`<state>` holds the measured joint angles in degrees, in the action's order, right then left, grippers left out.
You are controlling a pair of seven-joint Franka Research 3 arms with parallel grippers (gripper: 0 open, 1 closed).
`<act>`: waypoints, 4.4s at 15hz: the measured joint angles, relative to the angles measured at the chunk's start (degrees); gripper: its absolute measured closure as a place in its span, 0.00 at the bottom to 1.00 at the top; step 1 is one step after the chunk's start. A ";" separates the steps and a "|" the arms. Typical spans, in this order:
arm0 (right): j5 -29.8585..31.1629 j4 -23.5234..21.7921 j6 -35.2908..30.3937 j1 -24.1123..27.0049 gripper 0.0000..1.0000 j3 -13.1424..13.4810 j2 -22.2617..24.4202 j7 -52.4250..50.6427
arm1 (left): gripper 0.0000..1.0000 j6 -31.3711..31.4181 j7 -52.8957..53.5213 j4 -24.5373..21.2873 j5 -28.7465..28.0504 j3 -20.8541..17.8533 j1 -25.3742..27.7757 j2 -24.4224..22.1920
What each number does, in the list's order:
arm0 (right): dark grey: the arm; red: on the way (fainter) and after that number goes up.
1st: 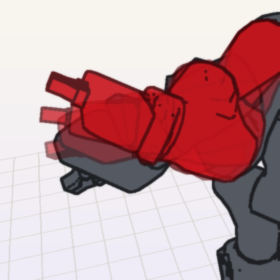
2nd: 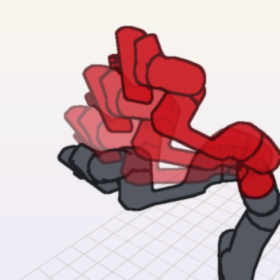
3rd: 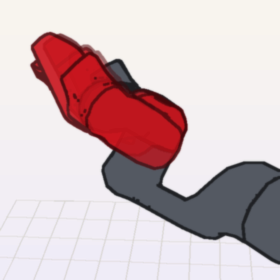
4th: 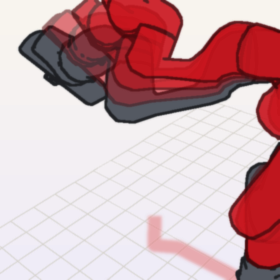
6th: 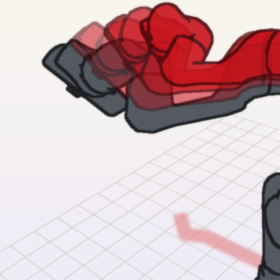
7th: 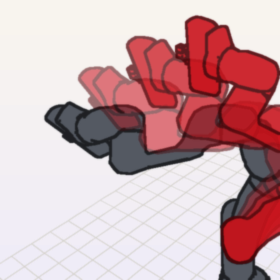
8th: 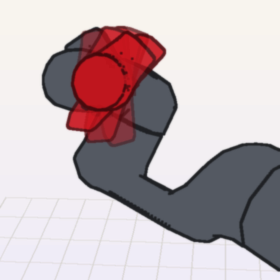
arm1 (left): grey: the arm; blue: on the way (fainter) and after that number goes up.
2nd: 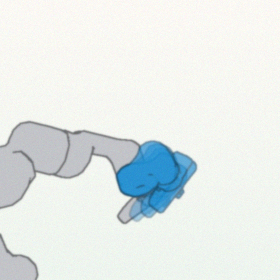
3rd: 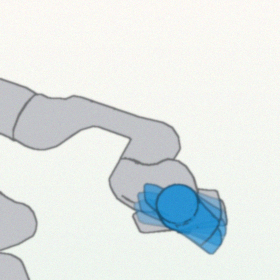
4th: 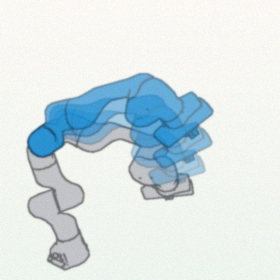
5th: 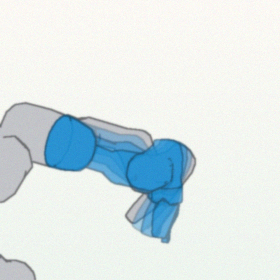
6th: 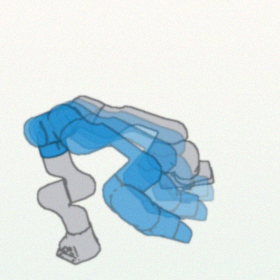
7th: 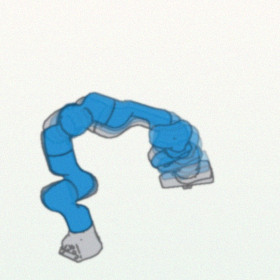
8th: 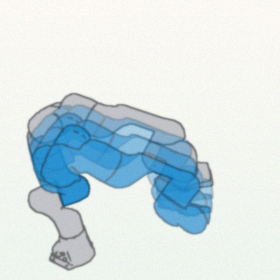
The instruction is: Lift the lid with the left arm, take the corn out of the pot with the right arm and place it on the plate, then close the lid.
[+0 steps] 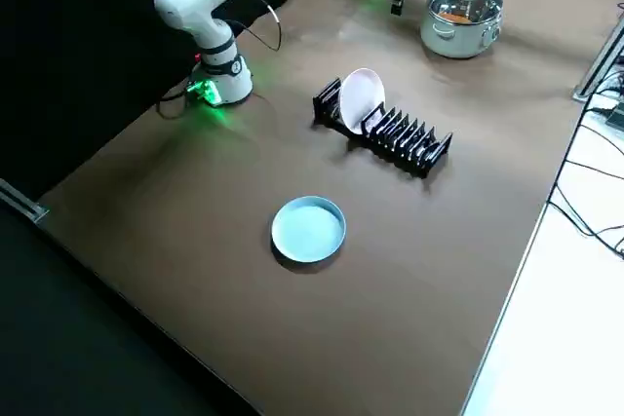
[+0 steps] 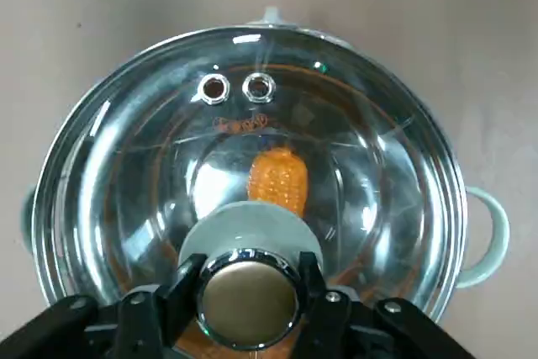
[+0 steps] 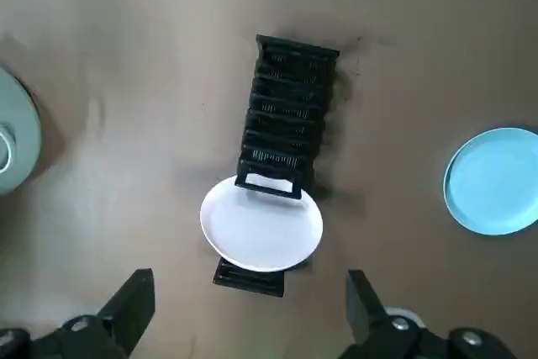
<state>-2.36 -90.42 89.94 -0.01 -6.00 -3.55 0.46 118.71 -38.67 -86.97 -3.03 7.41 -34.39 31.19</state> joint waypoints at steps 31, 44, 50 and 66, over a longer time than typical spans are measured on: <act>-0.11 18.29 37.54 -42.09 0.02 1.71 -40.07 40.24 | 0.49 -23.08 40.70 -0.76 4.54 2.06 37.33 -17.17; 1.28 19.79 44.11 -51.11 0.05 9.14 -50.04 43.17 | 0.49 -23.08 40.49 -1.19 4.54 2.18 37.00 -17.18; 1.32 20.28 45.22 -51.58 0.47 9.10 -50.26 44.68 | 0.49 -23.08 40.38 -1.30 4.54 2.19 36.83 -17.18; 0.95 22.38 27.49 -48.70 0.60 9.78 -40.37 45.52 | 0.49 -23.08 38.53 -1.39 4.54 2.28 35.14 -17.17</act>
<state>-1.41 -68.04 117.43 -48.71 3.78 -43.92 45.99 95.63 -0.14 -88.36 1.51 9.68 0.76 14.01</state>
